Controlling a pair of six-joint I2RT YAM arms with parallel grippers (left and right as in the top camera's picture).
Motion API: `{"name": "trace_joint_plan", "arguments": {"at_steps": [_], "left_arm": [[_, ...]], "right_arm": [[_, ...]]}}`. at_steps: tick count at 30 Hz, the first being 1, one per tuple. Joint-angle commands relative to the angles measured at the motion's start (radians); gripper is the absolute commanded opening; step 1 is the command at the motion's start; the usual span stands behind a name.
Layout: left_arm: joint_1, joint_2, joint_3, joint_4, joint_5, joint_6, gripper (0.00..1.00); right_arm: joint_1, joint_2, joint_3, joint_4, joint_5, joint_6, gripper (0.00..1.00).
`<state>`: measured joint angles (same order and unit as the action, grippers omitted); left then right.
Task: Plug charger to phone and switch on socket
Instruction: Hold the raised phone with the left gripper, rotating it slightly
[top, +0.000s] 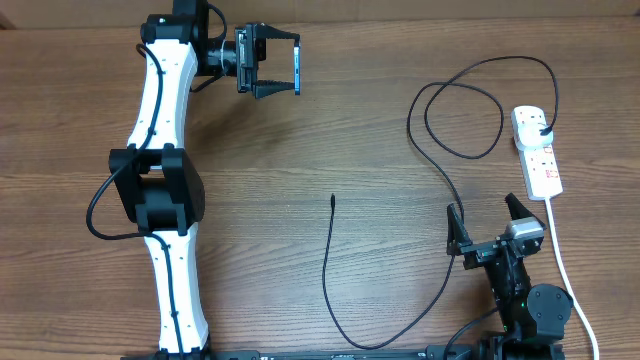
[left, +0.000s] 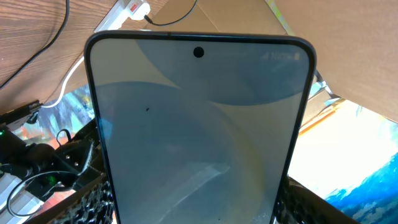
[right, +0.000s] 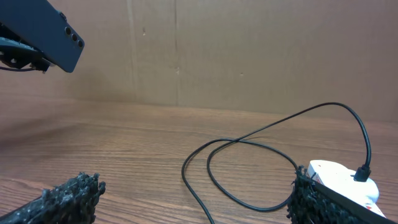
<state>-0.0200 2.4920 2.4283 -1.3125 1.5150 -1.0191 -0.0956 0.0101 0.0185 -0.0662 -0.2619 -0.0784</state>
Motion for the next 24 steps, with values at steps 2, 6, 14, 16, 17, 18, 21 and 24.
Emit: {"name": "trace_joint_plan", "arguments": {"at_steps": [2, 6, 14, 16, 17, 18, 21, 24], "left_arm": [[-0.016, -0.001, 0.034, 0.0, 0.048, -0.014, 0.04], [-0.022, -0.001, 0.034, 0.0, 0.048, -0.014, 0.04], [-0.022, -0.001, 0.034, 0.001, 0.044, -0.014, 0.04], [-0.022, -0.001, 0.034, 0.001, 0.035, -0.013, 0.04], [-0.022, -0.001, 0.034, 0.001, 0.028, -0.013, 0.04], [-0.022, -0.001, 0.034, 0.001, 0.025, -0.013, 0.04], [-0.022, -0.001, 0.034, 0.001, 0.023, -0.014, 0.04], [-0.022, -0.001, 0.034, 0.001, 0.023, -0.014, 0.04]], "right_arm": [[0.008, -0.007, -0.01, 0.005, 0.007, -0.001, 1.0], [0.008, -0.007, -0.01, 0.005, 0.007, -0.001, 1.0], [0.008, -0.007, -0.01, 0.005, 0.007, -0.001, 1.0], [0.008, -0.007, -0.01, 0.005, 0.007, -0.001, 1.0], [0.008, -0.007, -0.01, 0.005, 0.007, -0.001, 1.0], [0.008, -0.007, -0.01, 0.005, 0.007, -0.001, 1.0], [0.008, -0.007, -0.01, 0.005, 0.007, -0.001, 1.0], [0.008, -0.007, -0.01, 0.005, 0.007, -0.001, 1.0]]}}
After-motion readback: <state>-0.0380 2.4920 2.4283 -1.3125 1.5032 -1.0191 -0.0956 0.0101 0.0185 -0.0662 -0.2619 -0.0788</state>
